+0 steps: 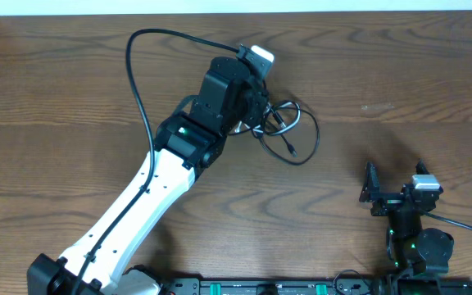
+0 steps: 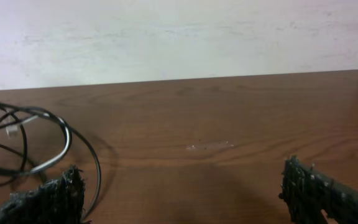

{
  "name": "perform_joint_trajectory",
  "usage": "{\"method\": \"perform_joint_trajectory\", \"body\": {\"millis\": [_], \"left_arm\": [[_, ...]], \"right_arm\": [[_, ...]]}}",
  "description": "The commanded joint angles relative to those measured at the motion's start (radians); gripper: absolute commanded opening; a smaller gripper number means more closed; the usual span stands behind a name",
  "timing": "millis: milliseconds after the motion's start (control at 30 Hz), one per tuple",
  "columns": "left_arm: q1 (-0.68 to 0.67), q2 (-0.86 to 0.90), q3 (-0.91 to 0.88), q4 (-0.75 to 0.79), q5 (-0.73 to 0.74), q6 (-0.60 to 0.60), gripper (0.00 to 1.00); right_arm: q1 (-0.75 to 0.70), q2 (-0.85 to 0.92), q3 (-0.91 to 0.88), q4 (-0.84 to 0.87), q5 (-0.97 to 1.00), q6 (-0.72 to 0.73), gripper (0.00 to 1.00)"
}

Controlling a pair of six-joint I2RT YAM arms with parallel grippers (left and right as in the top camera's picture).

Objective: Untangle cables
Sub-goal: 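Lift the grasped cables with the left gripper and pull them upward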

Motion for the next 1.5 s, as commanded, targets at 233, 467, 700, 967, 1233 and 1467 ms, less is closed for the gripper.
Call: {"method": "perform_joint_trajectory", "body": {"millis": [233, 467, 700, 967, 1233, 1467], "left_arm": [[0.0, -0.037, 0.016, 0.106, -0.013, -0.179, 0.08], [0.0, -0.091, 0.016, 0.121, -0.01, -0.212, 0.08], [0.001, -0.138, 0.016, 0.126, -0.011, -0.212, 0.08], [0.001, -0.138, 0.016, 0.127, -0.01, -0.212, 0.07], [0.001, -0.138, 0.016, 0.117, -0.01, -0.212, 0.08], [0.001, -0.138, 0.016, 0.116, -0.01, -0.22, 0.08]], "right_arm": [[0.005, -0.009, -0.002, -0.004, 0.004, -0.015, 0.99], [0.005, -0.009, -0.002, -0.004, 0.004, -0.015, 0.99], [0.005, -0.009, -0.002, -0.004, 0.004, -0.015, 0.99], [0.005, -0.009, -0.002, -0.004, 0.004, -0.016, 0.99], [0.005, -0.009, -0.002, -0.004, 0.004, -0.015, 0.99], [0.005, -0.009, -0.002, -0.004, 0.004, -0.015, 0.99]]}}
